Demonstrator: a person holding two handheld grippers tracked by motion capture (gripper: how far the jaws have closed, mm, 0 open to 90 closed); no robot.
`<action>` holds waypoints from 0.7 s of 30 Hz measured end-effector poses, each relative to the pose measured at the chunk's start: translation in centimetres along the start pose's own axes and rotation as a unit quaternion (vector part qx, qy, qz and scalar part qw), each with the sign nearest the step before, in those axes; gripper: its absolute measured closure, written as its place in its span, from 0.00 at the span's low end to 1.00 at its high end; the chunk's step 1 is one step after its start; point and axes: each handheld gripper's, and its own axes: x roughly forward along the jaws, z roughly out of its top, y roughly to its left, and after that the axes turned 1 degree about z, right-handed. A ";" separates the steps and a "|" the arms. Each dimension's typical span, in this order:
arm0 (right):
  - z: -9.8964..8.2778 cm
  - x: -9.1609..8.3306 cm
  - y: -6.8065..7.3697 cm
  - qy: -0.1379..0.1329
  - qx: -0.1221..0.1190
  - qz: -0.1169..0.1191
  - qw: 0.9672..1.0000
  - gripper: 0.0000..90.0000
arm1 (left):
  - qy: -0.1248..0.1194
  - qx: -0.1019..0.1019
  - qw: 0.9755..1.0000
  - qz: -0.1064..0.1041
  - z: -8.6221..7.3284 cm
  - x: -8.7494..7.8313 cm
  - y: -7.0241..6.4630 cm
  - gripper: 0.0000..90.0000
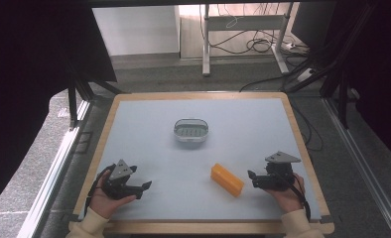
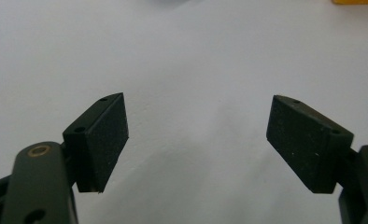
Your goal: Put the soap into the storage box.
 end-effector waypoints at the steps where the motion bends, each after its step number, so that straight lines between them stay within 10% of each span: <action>1: 0.1 0.0 0.0 0.000 -0.001 0.000 1.000 0.12 | -0.001 0.001 1.000 0.000 0.0 0.0 -0.1 0.23; 21: 1.3 -2.0 -0.3 -0.009 -0.004 0.019 1.000 0.16 | -0.001 0.005 1.000 -0.003 0.1 -0.1 -0.4 0.23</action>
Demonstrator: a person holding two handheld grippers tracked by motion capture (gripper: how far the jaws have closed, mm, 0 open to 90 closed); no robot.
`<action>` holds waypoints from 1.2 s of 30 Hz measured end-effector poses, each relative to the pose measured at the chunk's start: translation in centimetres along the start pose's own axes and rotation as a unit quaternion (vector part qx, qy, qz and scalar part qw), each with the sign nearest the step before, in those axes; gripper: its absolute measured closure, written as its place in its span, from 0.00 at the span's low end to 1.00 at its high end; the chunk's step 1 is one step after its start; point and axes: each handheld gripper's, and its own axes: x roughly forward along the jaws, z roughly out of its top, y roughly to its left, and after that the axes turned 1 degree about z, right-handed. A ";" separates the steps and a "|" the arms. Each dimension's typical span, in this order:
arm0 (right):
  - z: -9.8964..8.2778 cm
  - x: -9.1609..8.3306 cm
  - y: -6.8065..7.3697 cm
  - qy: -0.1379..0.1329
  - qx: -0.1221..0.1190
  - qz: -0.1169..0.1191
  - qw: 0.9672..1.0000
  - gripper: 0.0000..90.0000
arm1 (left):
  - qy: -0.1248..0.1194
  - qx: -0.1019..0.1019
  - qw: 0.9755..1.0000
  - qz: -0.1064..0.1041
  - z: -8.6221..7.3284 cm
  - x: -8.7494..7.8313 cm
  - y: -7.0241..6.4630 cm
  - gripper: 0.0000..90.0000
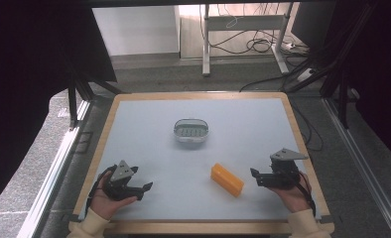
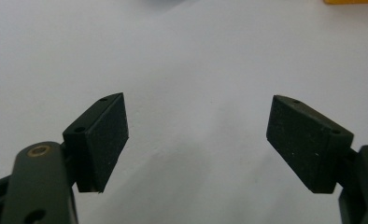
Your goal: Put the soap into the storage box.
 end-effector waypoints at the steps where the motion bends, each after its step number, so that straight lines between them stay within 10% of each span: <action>1: 0.1 -0.1 0.0 0.004 -0.001 0.004 1.000 0.16 | 0.000 0.000 1.000 -0.001 0.0 0.0 0.0 0.23; 36: 2.3 -1.1 1.2 0.012 -0.017 0.033 0.999 0.20 | 0.002 -0.003 1.000 -0.003 0.0 0.1 -0.1 0.23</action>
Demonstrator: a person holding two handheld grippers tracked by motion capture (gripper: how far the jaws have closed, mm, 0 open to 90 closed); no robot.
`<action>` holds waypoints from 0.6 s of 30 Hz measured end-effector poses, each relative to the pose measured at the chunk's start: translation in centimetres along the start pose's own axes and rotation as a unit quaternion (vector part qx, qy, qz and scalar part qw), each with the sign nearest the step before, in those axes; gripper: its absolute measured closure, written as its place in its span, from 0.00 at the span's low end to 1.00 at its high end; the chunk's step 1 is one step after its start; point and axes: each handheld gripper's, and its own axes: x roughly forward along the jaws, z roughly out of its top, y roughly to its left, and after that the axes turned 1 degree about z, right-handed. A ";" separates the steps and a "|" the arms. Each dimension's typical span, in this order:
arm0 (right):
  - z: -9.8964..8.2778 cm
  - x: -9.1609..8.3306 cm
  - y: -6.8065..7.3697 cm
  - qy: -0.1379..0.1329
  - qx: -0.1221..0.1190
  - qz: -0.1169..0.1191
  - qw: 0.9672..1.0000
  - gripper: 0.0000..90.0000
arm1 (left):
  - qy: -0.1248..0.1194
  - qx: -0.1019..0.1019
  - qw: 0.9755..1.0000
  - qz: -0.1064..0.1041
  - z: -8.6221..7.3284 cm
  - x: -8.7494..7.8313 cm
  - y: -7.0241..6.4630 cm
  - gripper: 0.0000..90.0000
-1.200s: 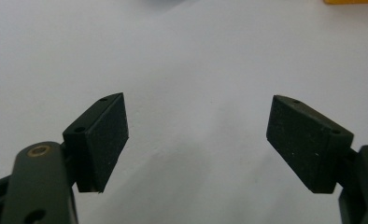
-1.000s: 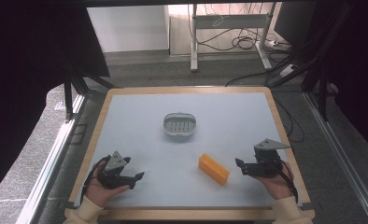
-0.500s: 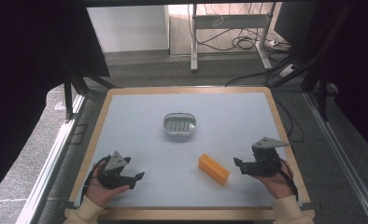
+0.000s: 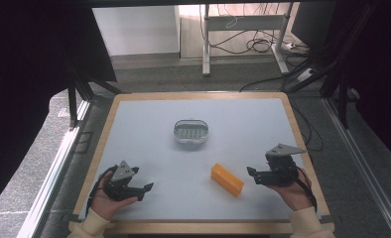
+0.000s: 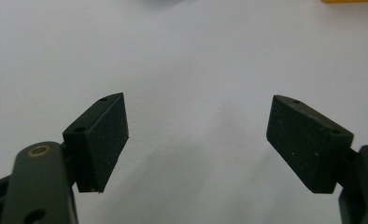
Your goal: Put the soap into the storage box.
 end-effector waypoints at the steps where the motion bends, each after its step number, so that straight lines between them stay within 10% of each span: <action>1: 0.0 0.0 0.0 0.000 0.000 0.000 1.000 0.20 | 0.000 0.000 1.000 0.000 0.0 0.0 0.0 0.23; 18: 3.1 0.6 3.2 0.038 -0.048 0.036 0.997 0.27 | -0.002 0.003 1.000 -0.002 0.0 -0.1 0.0 0.23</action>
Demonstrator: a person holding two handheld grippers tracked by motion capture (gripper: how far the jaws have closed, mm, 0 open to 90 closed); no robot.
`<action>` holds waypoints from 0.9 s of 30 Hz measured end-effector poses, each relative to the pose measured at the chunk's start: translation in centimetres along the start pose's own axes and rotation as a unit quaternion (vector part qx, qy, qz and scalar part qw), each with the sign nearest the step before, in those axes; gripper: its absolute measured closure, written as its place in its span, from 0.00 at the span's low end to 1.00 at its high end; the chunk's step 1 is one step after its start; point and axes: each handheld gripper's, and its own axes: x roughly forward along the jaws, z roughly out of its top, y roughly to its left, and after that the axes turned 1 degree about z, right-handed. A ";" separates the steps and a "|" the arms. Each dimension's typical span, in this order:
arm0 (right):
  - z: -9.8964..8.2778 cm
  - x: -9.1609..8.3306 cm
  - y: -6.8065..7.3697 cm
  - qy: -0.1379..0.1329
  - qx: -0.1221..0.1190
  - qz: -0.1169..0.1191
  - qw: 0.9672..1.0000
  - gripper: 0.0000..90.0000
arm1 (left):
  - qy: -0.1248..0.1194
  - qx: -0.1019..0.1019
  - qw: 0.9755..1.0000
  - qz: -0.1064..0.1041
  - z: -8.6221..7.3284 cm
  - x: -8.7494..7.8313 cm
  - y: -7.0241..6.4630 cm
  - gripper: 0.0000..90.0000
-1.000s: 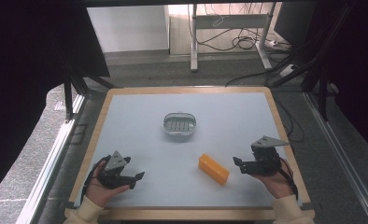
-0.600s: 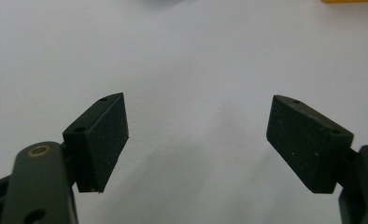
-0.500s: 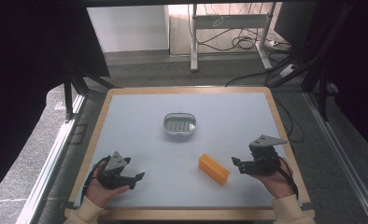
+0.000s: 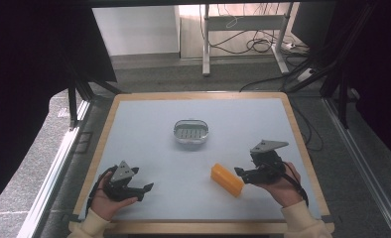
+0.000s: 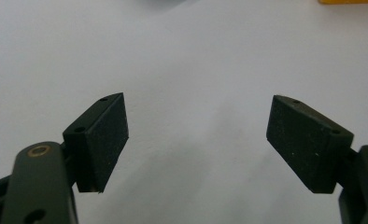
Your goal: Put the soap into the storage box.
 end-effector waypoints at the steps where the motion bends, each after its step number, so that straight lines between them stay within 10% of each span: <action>1: 0.3 0.2 0.3 0.006 -0.005 0.003 1.000 0.27 | -0.001 0.000 1.000 0.000 0.0 0.0 0.0 0.23; 27: 2.0 4.0 3.4 0.096 -0.034 0.020 0.995 0.34 | -0.003 0.002 1.000 0.000 0.0 -0.3 0.1 0.23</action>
